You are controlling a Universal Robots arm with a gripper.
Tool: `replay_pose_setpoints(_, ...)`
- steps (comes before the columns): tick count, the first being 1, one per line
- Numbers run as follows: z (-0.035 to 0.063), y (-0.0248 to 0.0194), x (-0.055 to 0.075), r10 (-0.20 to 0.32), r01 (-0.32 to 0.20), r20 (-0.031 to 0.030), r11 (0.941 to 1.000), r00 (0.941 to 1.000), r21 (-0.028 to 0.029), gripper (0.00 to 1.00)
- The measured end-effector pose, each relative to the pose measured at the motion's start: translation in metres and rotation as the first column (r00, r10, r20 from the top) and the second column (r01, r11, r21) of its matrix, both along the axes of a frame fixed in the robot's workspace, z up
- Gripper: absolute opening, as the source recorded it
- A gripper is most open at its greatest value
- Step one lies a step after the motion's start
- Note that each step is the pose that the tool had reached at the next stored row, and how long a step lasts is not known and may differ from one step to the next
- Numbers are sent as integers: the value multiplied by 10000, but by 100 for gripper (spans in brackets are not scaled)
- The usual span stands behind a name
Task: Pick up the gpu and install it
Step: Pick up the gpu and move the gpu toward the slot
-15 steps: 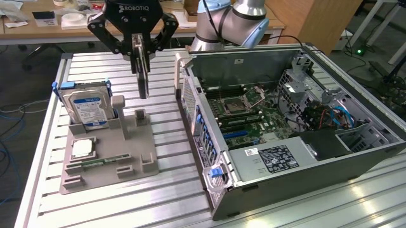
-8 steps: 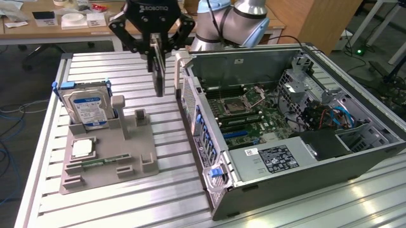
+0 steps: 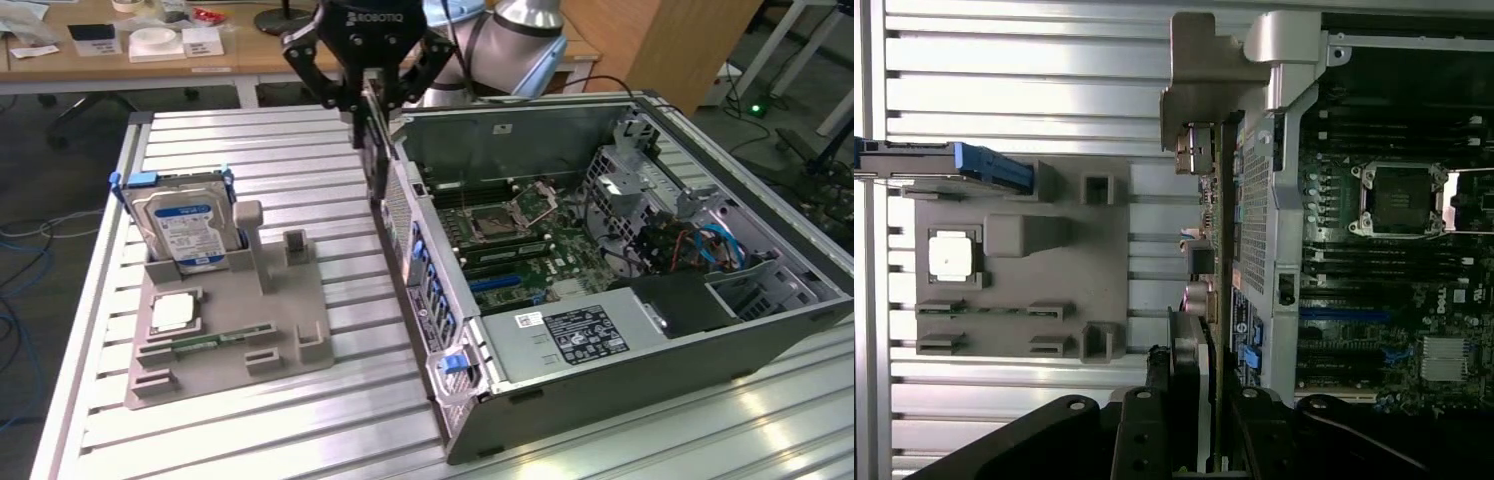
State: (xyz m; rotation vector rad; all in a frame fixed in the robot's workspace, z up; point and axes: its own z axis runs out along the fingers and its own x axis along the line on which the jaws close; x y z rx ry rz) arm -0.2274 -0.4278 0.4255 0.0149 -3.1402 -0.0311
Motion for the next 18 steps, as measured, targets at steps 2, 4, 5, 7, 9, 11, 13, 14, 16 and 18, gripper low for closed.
replay_pose_setpoints(2, -1, 0, 73, -3, 3, 1, 10000, 10000, 1, 28)
replay_pose_setpoints(4, -2, 0, 144, -3, 3, 0, 10000, 10000, 0, 28)
replay_pose_setpoints(5, -3, 0, 181, 0, 0, 0, 10000, 10000, 0, 28)
replay_pose_setpoints(7, -6, 0, 256, -3, 3, 0, 10000, 10000, 0, 28)
replay_pose_setpoints(9, -9, 0, 333, -2, 2, 0, 10000, 10000, 0, 28)
replay_pose_setpoints(11, -13, 0, 413, -2, 2, 1, 10000, 10000, 1, 28)
replay_pose_setpoints(13, -17, 0, 492, -2, 2, 0, 10000, 10000, 0, 28)
replay_pose_setpoints(14, -19, 0, 532, -1, 1, 1, 10000, 10000, 0, 28)
replay_pose_setpoints(16, -22, 0, 615, -2, 2, 0, 10000, 10000, 0, 28)
replay_pose_setpoints(18, -27, 0, 697, -2, 2, 1, 10000, 10000, 1, 28)
